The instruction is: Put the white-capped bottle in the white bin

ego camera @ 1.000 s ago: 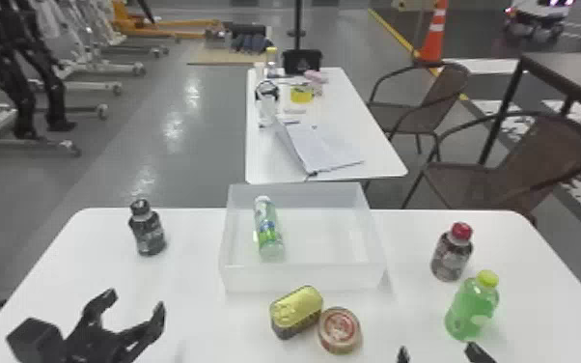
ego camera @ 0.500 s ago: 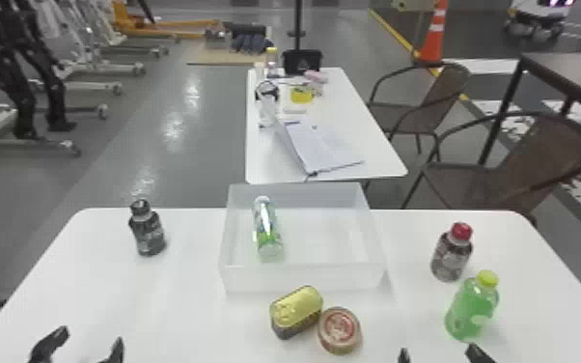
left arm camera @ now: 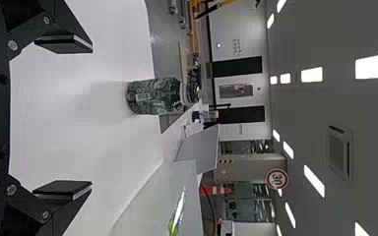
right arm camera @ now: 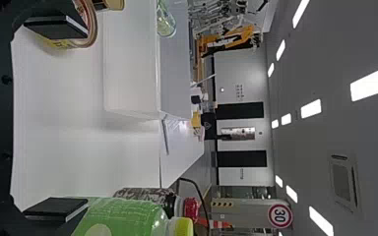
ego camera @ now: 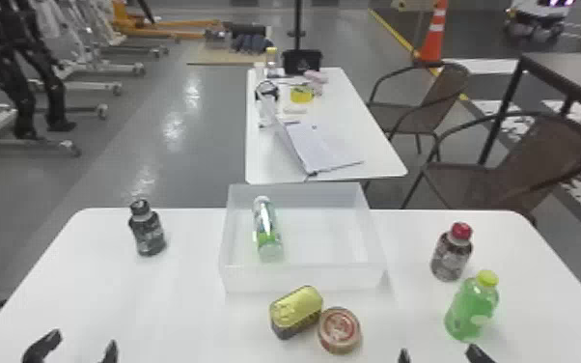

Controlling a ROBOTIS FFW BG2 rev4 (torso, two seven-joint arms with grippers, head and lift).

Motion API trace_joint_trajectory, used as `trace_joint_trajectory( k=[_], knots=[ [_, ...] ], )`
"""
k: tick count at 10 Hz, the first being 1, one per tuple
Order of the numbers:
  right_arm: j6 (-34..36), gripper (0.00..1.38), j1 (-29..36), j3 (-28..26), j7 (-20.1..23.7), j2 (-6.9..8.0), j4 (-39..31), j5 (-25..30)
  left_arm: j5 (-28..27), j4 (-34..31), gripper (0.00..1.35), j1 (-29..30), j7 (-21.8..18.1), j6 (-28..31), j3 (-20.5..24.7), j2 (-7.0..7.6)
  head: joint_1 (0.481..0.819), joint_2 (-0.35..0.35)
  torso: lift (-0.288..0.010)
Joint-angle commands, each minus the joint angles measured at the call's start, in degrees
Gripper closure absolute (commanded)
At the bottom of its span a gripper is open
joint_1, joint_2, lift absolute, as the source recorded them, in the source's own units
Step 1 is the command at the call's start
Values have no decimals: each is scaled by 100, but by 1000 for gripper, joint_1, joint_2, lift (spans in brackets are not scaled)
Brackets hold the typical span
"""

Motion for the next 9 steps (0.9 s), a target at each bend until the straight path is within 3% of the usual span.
trace_joint_trajectory(
  k=[1,9],
  knots=[
    [0,88,8,0,0,0,-8,0,11,0,298,4,1,-4,-6,-15,549,0,-100],
    [0,88,16,0,0,0,-17,9,54,0,298,22,1,14,-23,-15,549,0,-100]
  ],
)
